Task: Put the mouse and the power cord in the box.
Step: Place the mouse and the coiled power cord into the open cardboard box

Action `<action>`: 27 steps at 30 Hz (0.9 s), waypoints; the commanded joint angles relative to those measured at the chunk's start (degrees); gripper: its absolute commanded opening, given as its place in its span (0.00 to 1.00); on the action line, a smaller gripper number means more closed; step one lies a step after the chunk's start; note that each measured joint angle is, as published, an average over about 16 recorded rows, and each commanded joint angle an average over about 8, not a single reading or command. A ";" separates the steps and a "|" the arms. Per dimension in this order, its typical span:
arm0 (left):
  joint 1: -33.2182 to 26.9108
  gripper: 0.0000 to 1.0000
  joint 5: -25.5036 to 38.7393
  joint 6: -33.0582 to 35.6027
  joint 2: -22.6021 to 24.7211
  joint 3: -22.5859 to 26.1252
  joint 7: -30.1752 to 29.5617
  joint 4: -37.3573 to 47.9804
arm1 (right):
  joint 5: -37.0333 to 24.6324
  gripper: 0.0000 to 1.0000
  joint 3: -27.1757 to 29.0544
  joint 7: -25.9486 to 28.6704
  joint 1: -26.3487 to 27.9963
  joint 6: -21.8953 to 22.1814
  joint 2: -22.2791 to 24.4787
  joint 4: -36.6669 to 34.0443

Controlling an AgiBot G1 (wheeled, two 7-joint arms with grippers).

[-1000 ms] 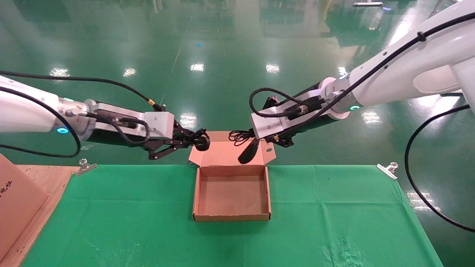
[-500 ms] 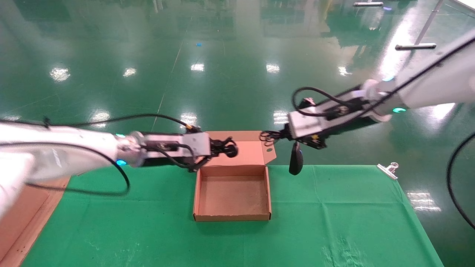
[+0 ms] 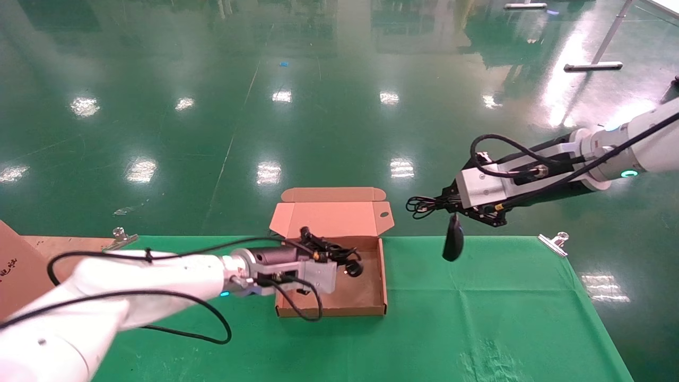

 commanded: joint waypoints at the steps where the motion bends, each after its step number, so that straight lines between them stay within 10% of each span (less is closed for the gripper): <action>1: 1.60 0.00 0.54 -3.49 0.04 1.83 0.49 -2.36 | 0.24 0.00 0.16 -0.27 -0.10 -0.01 0.24 -0.46; 8: 3.61 0.04 -1.15 -7.32 -0.11 6.91 -1.53 -4.00 | 0.21 0.00 0.13 -1.18 -0.79 0.72 -0.30 -1.70; 17: 4.12 1.00 -3.79 -10.51 -0.23 11.93 -3.04 -4.96 | 0.47 0.00 0.26 -2.29 -1.13 0.71 -0.83 -2.95; 27: 3.77 1.00 -7.57 -11.41 -0.32 15.70 -2.86 -4.98 | 0.77 0.00 0.44 -3.54 -1.32 0.34 -0.63 -4.22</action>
